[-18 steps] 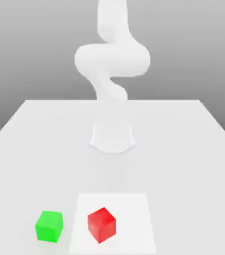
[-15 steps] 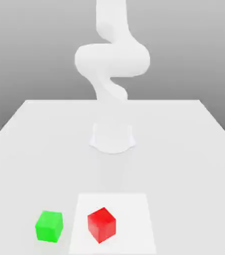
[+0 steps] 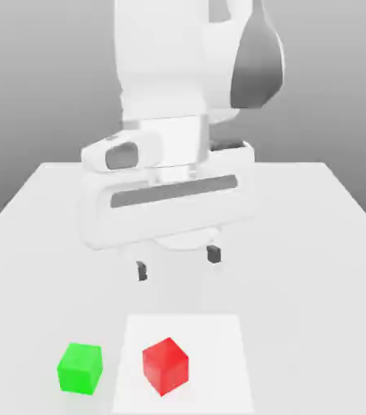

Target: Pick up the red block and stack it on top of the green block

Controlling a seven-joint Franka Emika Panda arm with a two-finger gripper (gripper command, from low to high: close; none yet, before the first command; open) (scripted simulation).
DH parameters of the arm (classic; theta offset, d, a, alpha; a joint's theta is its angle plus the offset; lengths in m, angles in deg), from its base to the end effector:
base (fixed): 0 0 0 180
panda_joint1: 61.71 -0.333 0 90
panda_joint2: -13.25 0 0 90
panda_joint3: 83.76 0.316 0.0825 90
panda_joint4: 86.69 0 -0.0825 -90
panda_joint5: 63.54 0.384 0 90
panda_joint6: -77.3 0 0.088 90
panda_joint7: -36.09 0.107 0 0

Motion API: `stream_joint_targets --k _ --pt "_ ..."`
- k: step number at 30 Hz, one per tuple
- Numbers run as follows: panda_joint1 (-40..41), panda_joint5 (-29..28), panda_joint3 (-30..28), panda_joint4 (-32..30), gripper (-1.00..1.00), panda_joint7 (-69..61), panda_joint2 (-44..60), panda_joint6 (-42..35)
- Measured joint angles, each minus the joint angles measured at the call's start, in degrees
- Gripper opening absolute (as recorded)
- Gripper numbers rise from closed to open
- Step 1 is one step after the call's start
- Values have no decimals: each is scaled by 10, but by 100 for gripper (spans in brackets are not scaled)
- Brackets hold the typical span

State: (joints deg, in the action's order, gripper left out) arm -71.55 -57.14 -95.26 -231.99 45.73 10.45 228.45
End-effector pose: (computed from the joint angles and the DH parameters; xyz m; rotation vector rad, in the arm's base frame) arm 0.4689 -0.0160 0.3051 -3.0203 0.4434 -0.2203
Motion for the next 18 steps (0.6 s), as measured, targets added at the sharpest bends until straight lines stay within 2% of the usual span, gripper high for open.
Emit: stream_joint_targets --k 5,10,11,18 --pt "9 -18 1 -30 0 -58 99 51" --pt "36 22 36 -19 0 -98 202 132" --pt "40 29 41 -17 -100 -103 215 143" --pt "41 28 42 -17 -100 -102 215 142"
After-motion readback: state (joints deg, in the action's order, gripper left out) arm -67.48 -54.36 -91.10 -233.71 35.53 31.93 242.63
